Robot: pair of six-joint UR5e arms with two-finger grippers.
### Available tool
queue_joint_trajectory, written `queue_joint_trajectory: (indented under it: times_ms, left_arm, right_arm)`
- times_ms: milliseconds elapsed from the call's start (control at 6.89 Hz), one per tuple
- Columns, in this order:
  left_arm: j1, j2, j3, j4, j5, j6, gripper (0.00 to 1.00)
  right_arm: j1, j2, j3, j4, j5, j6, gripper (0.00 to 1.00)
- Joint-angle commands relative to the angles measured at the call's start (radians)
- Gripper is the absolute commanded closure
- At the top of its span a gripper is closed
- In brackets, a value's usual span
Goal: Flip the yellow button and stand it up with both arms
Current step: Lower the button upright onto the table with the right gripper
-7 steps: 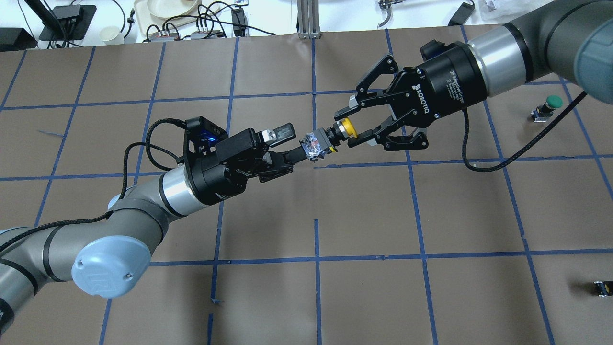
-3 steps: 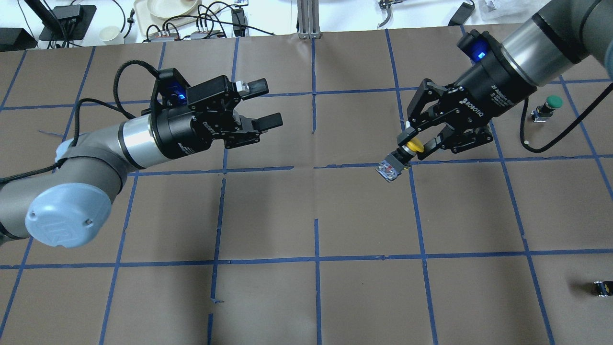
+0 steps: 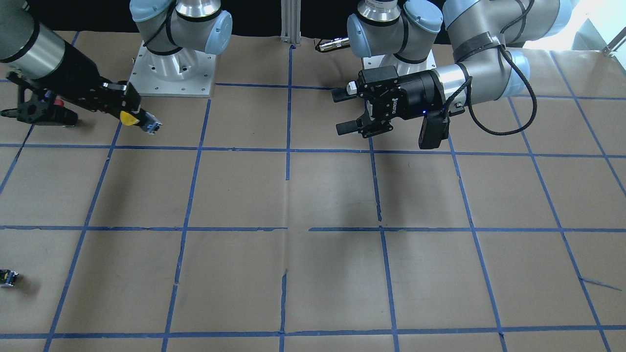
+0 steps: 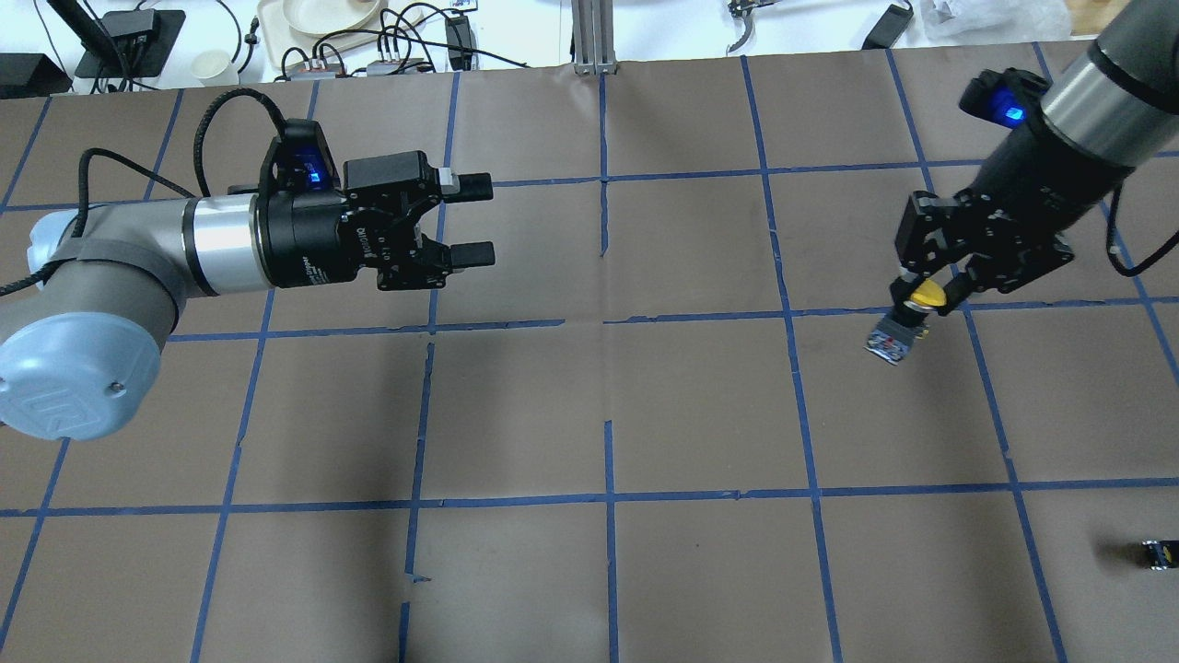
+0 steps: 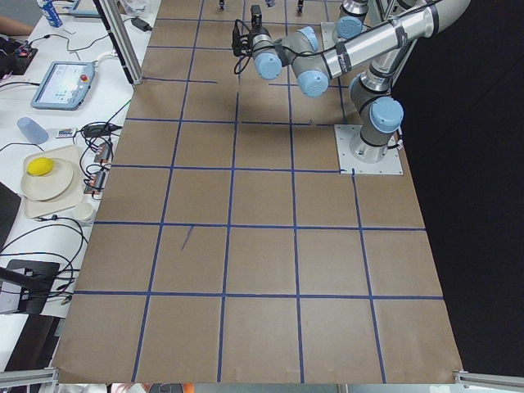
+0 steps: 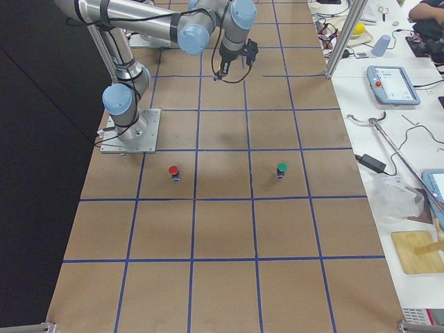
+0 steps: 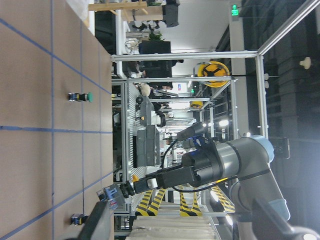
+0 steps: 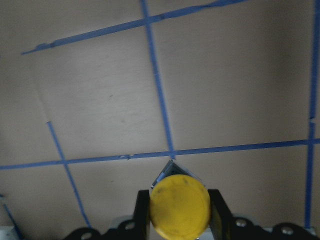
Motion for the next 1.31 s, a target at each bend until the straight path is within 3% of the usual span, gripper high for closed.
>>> queue_joint_trajectory:
  times_ms: [0, 145, 290, 725, 870, 1015, 1160]
  left_arm:
    - [0.003, -0.003, 0.020, 0.179, 0.341, -0.202, 0.01]
    - [-0.002, -0.009, 0.039, 0.274, 0.572, -0.236, 0.01]
    - [-0.006, -0.009, 0.077, 0.286, 0.787, -0.233, 0.01]
    - [-0.061, -0.008, 0.117, 0.242, 1.084, -0.236, 0.01]
    - [-0.119, -0.011, 0.155, 0.222, 1.191, -0.236, 0.01]
    - [-0.165, -0.011, 0.215, 0.156, 1.268, -0.236, 0.01]
    - [-0.169, -0.017, 0.287, 0.086, 1.265, -0.239, 0.01]
  right_arm:
    - [-0.180, 0.002, 0.089, -0.142, -0.109, -0.001, 0.97]
    - [-0.206, 0.001, 0.135, -0.262, -0.203, 0.012, 0.98]
    - [-0.261, 0.001, 0.147, -0.319, -0.232, 0.128, 0.98]
    - [-0.355, 0.056, 0.168, -0.376, -0.215, 0.473, 1.00]
    - [-0.360, 0.153, 0.169, -0.582, -0.261, 0.540, 1.00]
    - [-0.368, 0.198, 0.169, -0.635, -0.279, 0.533, 1.00]
    - [-0.368, 0.202, 0.169, -0.657, -0.273, 0.554, 1.00]
